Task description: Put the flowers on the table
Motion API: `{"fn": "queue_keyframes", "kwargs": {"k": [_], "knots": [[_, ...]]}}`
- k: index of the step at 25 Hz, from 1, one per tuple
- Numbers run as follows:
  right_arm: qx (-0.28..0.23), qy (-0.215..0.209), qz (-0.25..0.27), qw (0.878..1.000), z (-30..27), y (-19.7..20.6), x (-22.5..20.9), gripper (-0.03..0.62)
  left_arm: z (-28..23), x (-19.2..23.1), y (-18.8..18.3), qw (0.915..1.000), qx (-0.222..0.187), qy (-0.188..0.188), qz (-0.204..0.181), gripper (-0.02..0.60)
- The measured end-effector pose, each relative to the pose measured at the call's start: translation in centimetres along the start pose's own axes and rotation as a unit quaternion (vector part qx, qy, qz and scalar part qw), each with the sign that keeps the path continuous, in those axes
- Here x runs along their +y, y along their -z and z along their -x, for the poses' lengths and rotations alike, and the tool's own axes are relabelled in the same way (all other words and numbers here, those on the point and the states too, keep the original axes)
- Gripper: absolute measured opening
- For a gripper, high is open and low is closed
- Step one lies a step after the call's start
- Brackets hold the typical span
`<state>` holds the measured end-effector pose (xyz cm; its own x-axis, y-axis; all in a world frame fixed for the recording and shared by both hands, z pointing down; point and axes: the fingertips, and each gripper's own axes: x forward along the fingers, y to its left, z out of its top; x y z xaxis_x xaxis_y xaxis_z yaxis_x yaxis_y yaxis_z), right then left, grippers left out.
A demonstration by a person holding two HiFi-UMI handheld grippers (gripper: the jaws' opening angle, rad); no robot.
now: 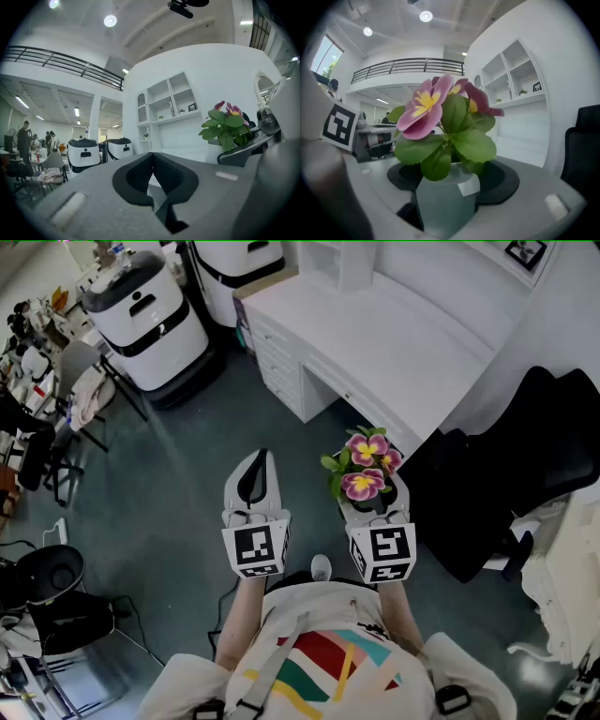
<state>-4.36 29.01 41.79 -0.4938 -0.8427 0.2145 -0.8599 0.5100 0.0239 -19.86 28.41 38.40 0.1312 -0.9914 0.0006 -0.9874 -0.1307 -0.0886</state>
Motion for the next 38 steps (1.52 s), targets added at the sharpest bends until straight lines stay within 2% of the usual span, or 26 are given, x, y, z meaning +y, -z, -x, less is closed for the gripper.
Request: {"fn": "queue_keyframes", "kwargs": {"k": [9,15,25,30,38], "knots": [[0.003,-0.006,-0.012,1.0,-0.1,0.6,-0.2,0.33,0.0,0.8,0.4,0.9999,0.008,-0.014,-0.001,0.005],[-0.014,-0.011,-0.045,0.999,-0.2,0.5,-0.2,0.33,0.1,1.1,1.0,0.9996,0.017,-0.024,-0.003,0.005],[-0.003,-0.02,-0.059,0.998,-0.5,1.7,-0.1,0.33,0.7,1.3,1.3,0.9991,0.026,-0.03,-0.012,0.005],[-0.005,-0.019,-0.049,0.999,-0.4,1.6,-0.8,0.33,0.2,1.5,1.5,0.9991,0.022,-0.036,-0.004,0.005],[-0.014,-0.009,-0.019,1.0,-2.3,-0.3,-3.0,0.33,-3.5,1.3,0.5,0.9996,-0.005,-0.026,0.013,0.005]]}}
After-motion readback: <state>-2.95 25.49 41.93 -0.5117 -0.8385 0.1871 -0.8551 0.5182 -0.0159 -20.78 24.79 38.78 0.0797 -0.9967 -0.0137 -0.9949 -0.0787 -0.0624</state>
